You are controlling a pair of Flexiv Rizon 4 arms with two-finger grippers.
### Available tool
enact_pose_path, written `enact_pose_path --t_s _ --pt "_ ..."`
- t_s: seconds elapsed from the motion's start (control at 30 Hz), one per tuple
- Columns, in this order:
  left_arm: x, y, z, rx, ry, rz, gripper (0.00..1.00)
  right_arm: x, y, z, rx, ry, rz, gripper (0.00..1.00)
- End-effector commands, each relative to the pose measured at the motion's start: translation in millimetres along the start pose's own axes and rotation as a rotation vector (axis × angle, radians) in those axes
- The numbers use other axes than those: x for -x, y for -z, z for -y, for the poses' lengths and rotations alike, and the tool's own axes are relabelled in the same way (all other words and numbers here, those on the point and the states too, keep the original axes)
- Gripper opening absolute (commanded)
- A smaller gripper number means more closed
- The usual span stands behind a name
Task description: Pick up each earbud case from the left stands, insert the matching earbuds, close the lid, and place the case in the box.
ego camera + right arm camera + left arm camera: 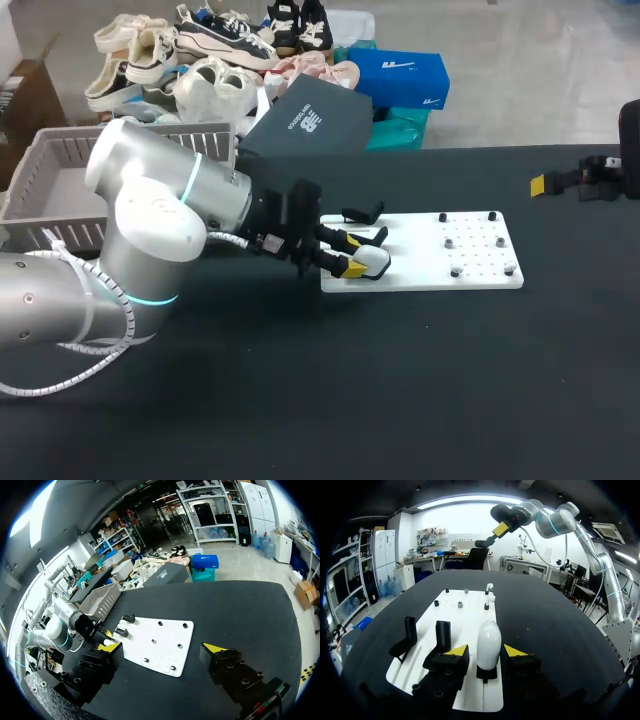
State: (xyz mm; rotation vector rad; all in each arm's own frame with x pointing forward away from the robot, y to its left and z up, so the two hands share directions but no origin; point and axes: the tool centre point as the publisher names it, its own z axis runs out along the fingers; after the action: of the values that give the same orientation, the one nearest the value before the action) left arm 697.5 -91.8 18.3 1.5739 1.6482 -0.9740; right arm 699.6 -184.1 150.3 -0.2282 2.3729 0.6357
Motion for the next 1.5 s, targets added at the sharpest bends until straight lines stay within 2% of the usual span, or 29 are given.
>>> enact_pose_path --t_s 0.03,0.6,0.63,0.67,0.7,0.73,1.07,1.5 --pt "0.7 -0.9 -1.4 -0.005 -0.003 0.001 0.45 0.3 0.1 1.6 0.006 0.001 -0.002 1.0" --pt "-1.0 -5.1 -0.7 -0.014 -0.008 -0.003 0.39 0.3 0.1 1.6 0.006 0.001 -0.002 1.0" --pt "-1.4 -5.6 -0.5 -0.015 -0.009 -0.004 0.35 0.3 0.1 1.6 0.006 0.001 -0.002 1.0" --pt "-2.1 -6.3 -0.1 -0.02 -0.012 -0.008 0.23 0.3 0.1 1.6 0.006 0.001 -0.002 1.0" --pt "-2.6 -6.8 0.2 -0.023 -0.015 -0.01 0.05 0.3 0.1 1.6 0.006 0.001 -0.002 1.0" --pt "-2.9 -7.1 0.3 -0.025 -0.016 -0.012 0.0 0.3 0.1 1.6 0.006 0.001 -0.002 1.0" --pt "0.1 -2.0 -2.6 -0.017 -0.014 -0.004 0.0 0.3 0.1 1.6 0.006 0.001 -0.002 1.0" --pt "26.8 26.3 7.2 -0.013 -0.038 0.073 0.0 0.3 0.1 1.6 0.006 0.001 -0.002 1.0"
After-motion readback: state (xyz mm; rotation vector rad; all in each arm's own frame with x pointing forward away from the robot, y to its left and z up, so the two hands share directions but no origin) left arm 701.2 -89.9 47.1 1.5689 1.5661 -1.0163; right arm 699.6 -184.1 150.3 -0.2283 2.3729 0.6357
